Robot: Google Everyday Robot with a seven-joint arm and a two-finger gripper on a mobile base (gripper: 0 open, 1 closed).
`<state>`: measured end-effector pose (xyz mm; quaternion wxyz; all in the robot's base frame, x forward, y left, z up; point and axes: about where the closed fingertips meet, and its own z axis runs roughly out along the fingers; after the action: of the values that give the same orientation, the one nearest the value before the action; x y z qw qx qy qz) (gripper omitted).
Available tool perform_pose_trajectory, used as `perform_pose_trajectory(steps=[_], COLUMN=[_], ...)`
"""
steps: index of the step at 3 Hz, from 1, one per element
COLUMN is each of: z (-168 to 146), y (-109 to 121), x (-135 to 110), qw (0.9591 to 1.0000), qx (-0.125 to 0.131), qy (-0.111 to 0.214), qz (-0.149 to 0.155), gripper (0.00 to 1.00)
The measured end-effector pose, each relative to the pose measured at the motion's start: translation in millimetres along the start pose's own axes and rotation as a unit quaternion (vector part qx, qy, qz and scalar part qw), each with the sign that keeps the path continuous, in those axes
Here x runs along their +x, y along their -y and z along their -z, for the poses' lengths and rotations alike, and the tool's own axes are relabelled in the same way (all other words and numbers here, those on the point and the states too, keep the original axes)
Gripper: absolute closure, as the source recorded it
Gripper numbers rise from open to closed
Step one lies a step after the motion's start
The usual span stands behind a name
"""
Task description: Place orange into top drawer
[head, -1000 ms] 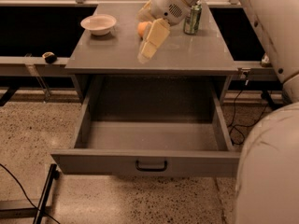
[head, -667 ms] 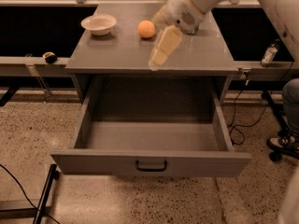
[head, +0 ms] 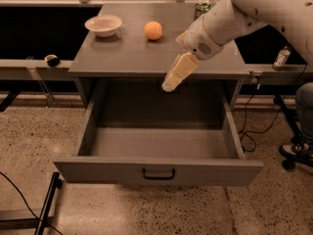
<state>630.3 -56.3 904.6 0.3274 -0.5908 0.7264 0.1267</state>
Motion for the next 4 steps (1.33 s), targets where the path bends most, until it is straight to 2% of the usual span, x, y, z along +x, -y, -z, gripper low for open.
perform_pose_trajectory(steps=[1,2,3,4], z=[0.0,2.5,16.6,28.1], y=[0.1,24.8,83.3,143.2], x=[0.0,-3.6,-10.0,-6.8], qw=[1.0,0.9986,0.989,0.9713], qx=[0.0,0.047,0.129,0.178], qy=[0.0,0.024,0.073,0.155], qz=[0.0,0.001,0.003,-0.027], gripper=[0.0,0.0,0.0,0.0])
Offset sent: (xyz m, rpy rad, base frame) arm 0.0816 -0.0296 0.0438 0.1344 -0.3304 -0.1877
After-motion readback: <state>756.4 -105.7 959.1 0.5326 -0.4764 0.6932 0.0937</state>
